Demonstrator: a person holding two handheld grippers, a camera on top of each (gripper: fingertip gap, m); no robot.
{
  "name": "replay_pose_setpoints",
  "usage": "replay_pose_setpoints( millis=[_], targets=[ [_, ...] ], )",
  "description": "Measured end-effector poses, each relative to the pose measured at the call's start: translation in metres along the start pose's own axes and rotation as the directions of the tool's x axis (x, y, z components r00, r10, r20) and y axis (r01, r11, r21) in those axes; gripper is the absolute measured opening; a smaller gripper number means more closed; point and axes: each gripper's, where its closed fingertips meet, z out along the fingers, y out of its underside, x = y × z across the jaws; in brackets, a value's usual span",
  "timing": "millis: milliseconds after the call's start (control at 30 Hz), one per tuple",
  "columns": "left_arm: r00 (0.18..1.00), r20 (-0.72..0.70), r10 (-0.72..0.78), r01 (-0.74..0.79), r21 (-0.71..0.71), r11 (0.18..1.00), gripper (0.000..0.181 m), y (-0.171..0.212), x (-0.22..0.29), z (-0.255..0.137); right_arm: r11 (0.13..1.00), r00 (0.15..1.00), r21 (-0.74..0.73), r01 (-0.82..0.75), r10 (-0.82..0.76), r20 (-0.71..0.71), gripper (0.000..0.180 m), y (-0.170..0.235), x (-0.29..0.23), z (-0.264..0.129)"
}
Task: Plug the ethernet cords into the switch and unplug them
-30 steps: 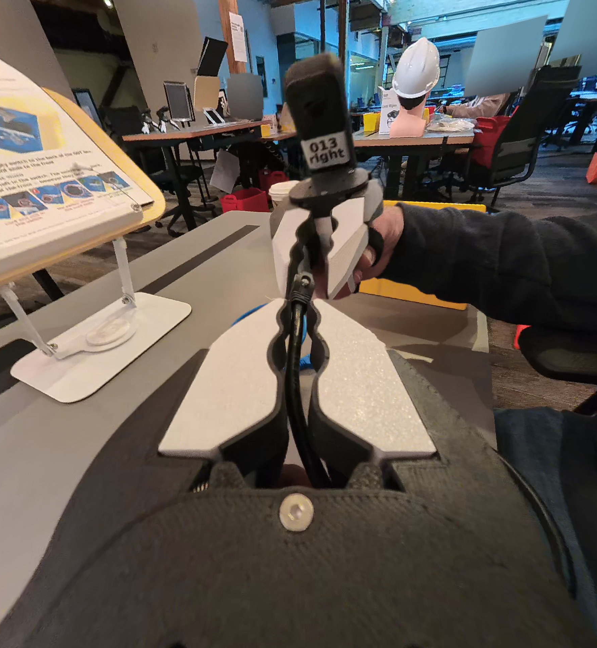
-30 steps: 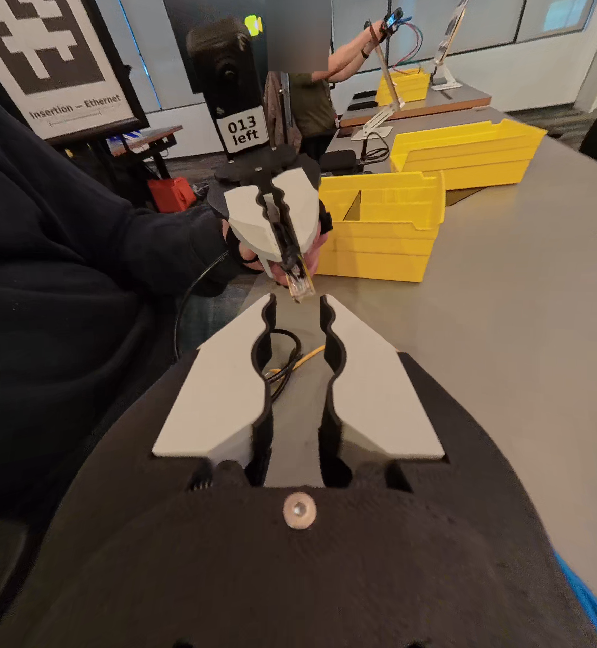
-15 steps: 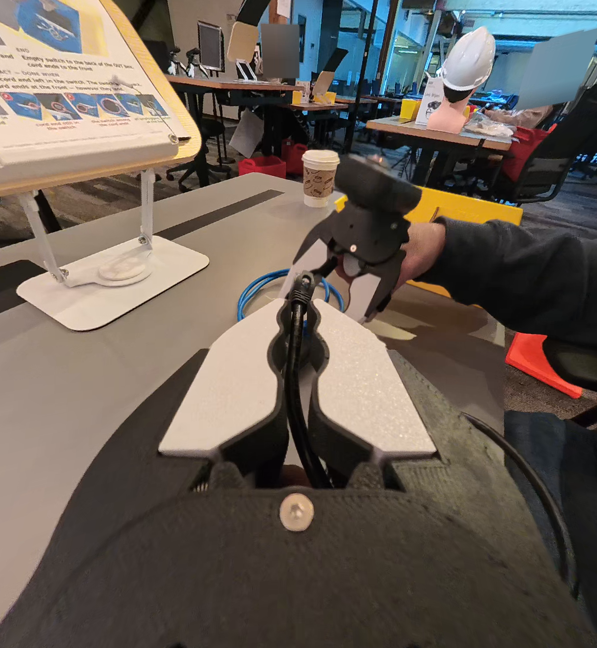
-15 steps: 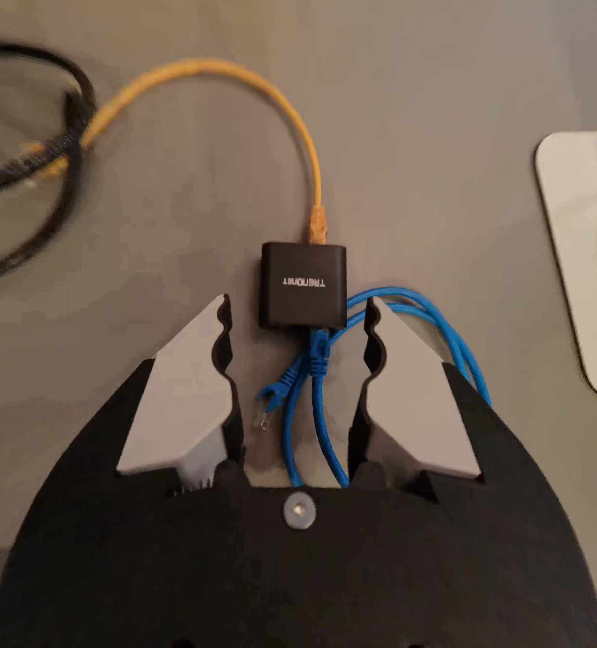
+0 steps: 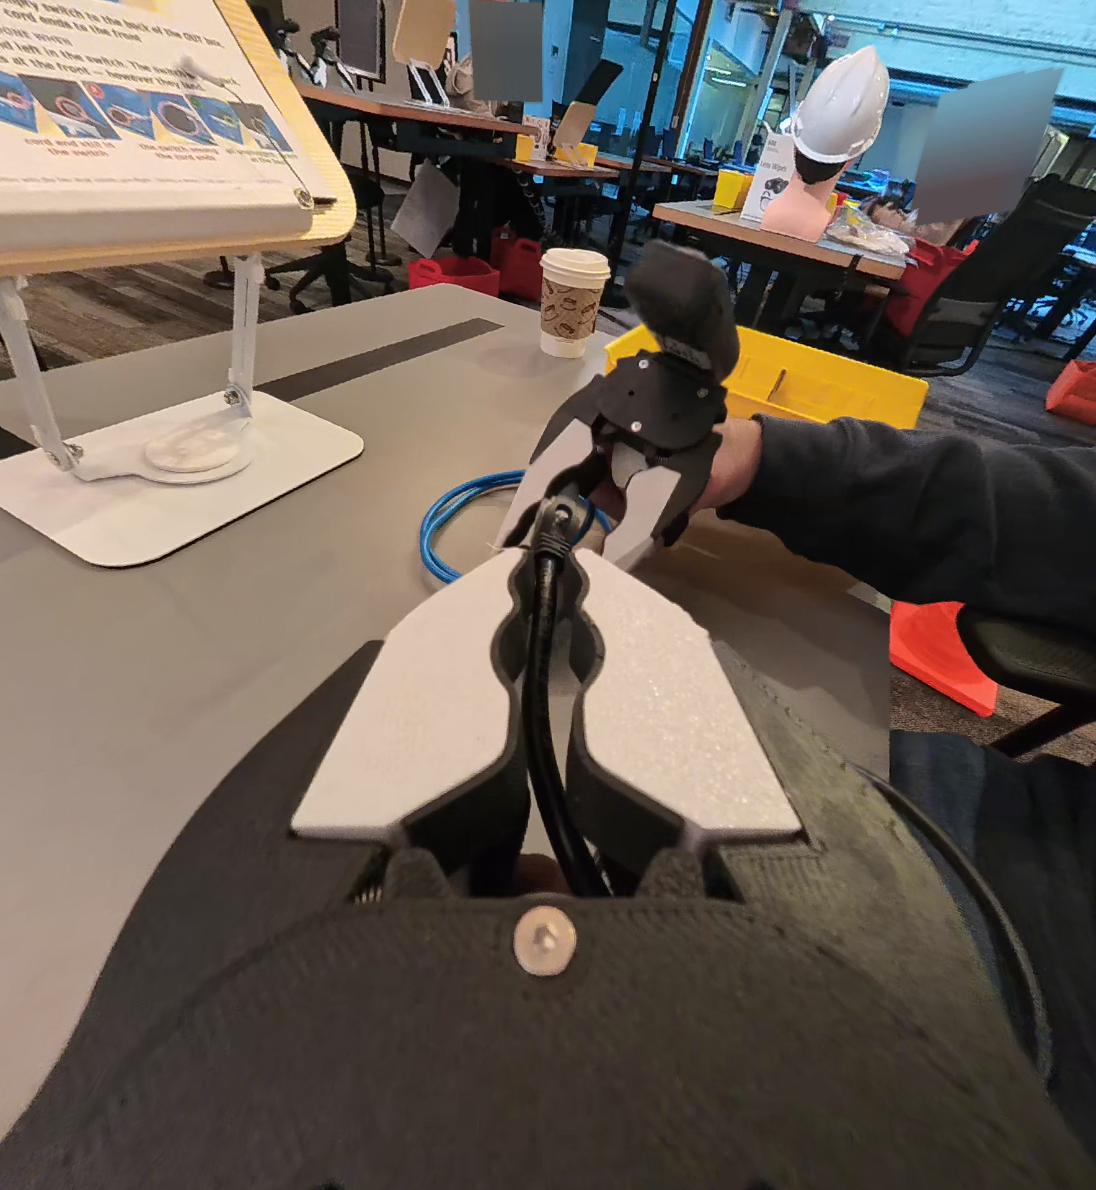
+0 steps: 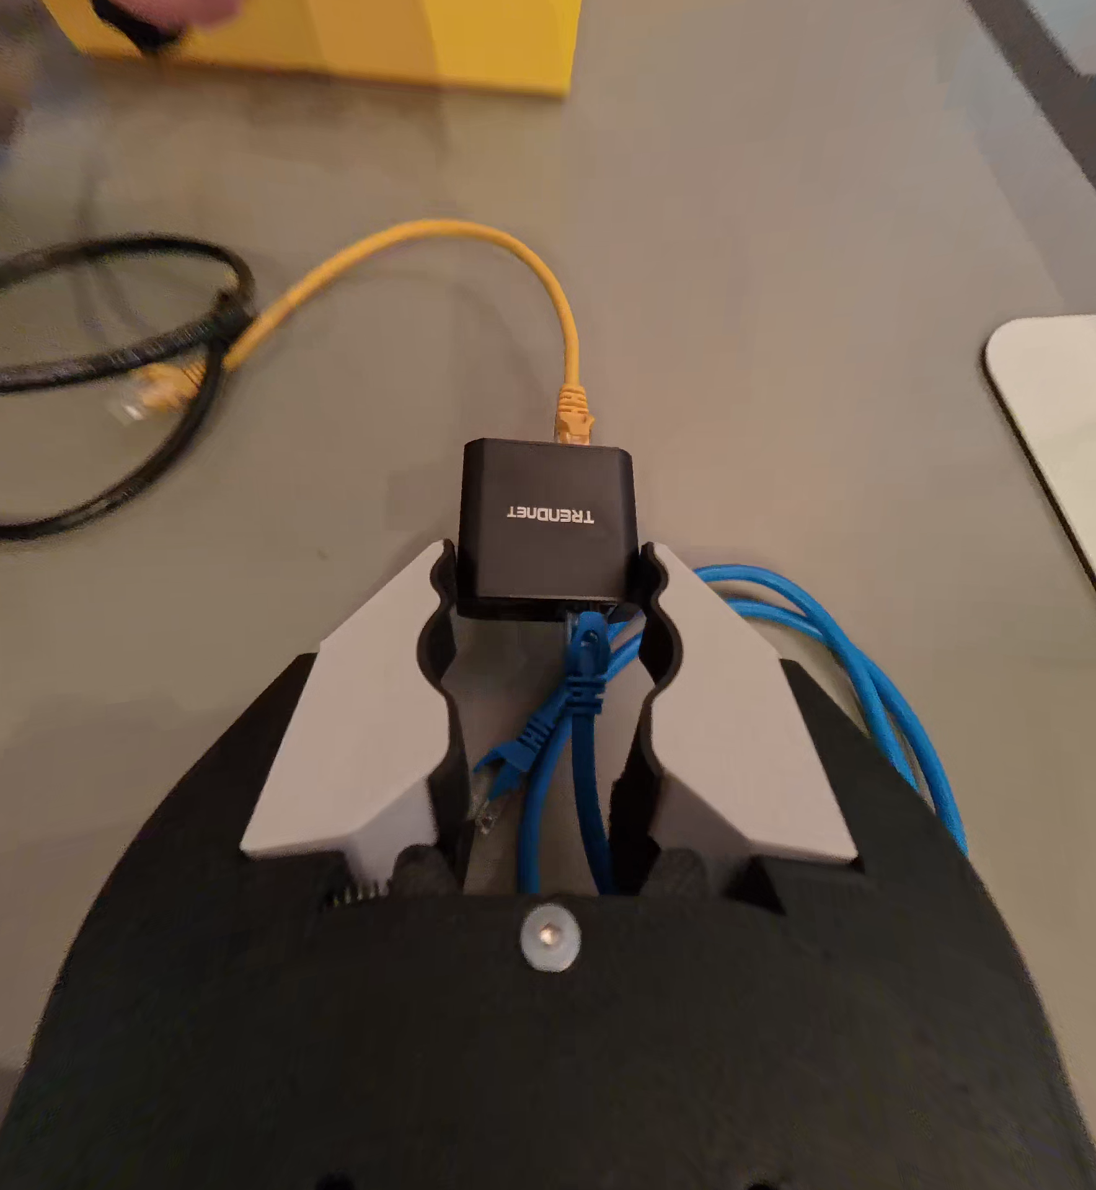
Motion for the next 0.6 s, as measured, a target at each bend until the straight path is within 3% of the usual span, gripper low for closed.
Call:
replay_pose_setpoints(
  millis=[267, 600],
  targets=[
    [0.999, -0.039, -0.013, 0.011, -0.06, 0.998, 0.009, 0.001, 0.009, 0.005, 0.96, 0.986, 0.272, -0.061, 0.016, 0.166, 0.055, -0.049, -0.014, -0.034],
    [0.998, -0.063, -0.026, 0.018, -0.117, 0.993, 0.009, -0.008, 0.018, 0.008, 0.929, 0.965, 0.369, -0.021, -0.078, 0.251, 0.055, -0.085, -0.03, -0.05]
  ],
)
